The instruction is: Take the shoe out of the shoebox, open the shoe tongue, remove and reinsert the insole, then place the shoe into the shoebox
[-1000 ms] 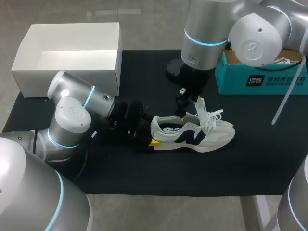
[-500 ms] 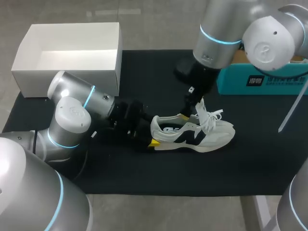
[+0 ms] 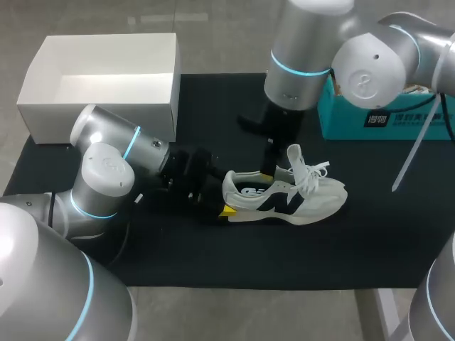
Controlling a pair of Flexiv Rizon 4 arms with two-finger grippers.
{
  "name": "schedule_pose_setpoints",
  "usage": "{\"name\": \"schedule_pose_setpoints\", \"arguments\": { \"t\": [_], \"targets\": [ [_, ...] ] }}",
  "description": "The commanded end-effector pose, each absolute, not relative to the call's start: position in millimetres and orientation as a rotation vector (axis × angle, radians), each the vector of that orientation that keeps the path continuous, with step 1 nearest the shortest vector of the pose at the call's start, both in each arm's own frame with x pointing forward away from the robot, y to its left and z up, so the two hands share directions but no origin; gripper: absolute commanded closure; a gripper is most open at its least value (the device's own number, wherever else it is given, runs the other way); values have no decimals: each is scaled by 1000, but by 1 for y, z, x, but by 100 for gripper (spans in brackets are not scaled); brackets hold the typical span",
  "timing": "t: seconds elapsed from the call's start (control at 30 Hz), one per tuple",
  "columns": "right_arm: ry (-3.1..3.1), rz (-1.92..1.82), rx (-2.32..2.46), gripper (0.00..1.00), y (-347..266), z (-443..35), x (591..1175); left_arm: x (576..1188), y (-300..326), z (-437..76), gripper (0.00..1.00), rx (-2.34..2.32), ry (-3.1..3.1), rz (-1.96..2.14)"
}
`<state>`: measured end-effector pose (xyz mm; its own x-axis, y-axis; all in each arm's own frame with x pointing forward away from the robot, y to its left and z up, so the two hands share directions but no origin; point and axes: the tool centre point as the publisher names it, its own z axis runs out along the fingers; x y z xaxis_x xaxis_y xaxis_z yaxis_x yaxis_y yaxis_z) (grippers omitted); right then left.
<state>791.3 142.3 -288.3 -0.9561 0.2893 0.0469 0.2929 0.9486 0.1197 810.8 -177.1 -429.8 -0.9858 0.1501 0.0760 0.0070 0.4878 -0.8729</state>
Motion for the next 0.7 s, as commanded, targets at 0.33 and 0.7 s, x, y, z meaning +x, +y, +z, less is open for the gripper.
{"name": "schedule_pose_setpoints", "arguments": {
  "t": [0.33,0.7],
  "targets": [
    [-3067,-185,-455,100,148,-292,795,811,-178,-431,100,-138,-2585,1514],
    [-3150,-47,-478,100,141,-303,802,811,-178,-431,100,-138,-2585,1514]
  ]
}}
